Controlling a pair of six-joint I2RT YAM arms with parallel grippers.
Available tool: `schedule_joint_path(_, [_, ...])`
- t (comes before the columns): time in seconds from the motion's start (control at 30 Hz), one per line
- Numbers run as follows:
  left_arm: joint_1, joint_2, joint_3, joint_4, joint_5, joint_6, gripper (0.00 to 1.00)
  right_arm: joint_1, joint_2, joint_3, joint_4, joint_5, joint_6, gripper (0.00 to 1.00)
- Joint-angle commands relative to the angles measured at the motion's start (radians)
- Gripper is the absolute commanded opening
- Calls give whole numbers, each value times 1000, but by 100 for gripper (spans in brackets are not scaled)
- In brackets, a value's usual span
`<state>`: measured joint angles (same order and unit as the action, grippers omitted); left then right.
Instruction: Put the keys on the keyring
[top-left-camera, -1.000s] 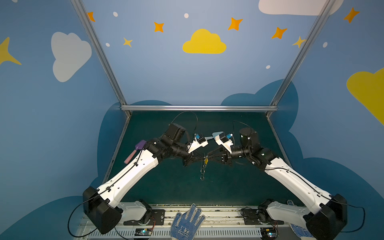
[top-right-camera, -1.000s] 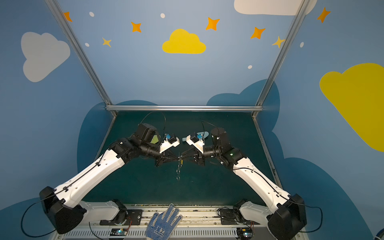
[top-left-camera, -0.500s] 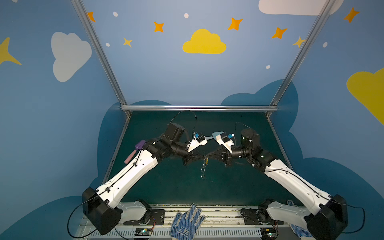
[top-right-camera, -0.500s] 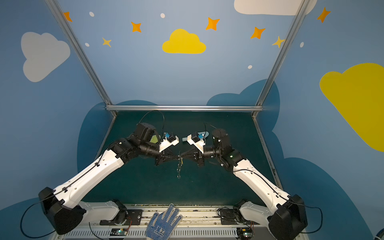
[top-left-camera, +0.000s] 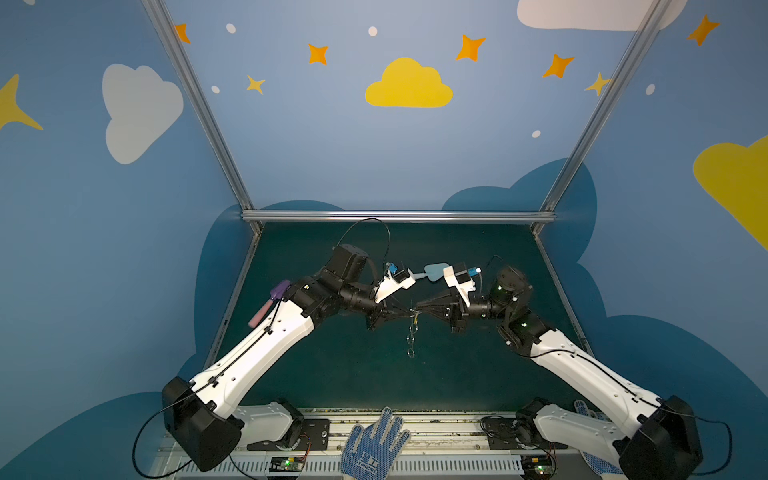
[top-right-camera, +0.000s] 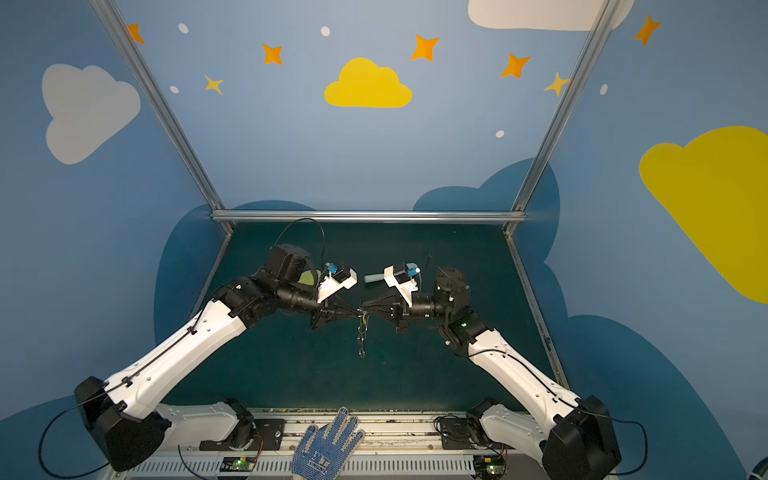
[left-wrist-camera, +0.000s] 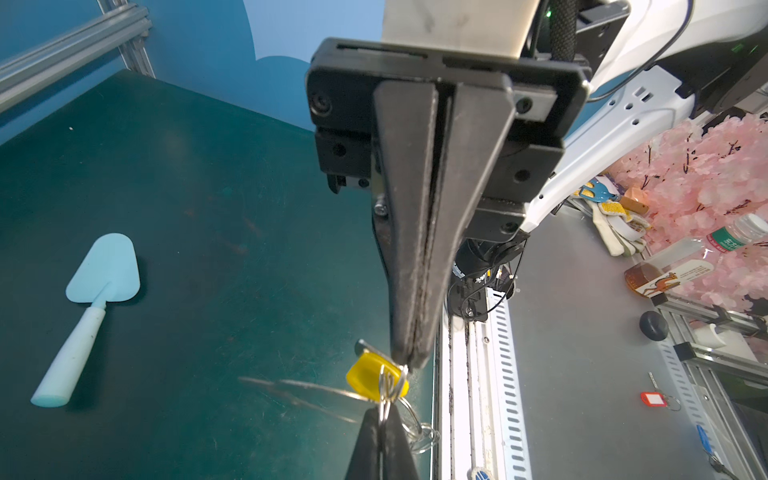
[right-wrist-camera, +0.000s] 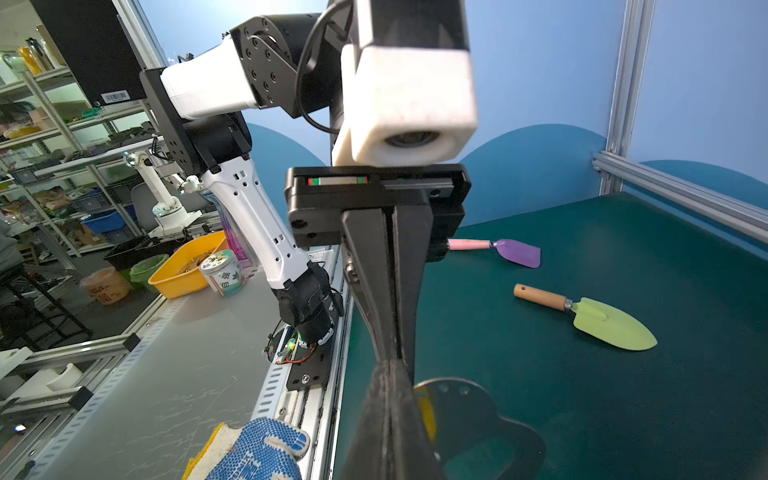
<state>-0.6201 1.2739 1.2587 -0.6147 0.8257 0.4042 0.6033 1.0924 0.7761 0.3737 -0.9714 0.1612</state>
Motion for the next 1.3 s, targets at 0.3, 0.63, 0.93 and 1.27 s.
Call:
schedule_joint_path(0.3, [-2, -47, -67, 78, -43, -45, 7, -2, -53, -31, 207, 116, 100, 0])
schedule_joint_path(0.63, [-9, -76, -89, 144, -64, -71, 12, 5, -76, -42, 185, 260, 138, 0])
schedule_joint_path(0.93, [-18, -128, -132, 264, -244, -85, 25, 30, -75, -37, 166, 199, 128, 0])
schedule_joint_path(1.27, [-18, -136, -154, 321, -152, -23, 48, 33, -58, -23, 170, 139, 140, 0])
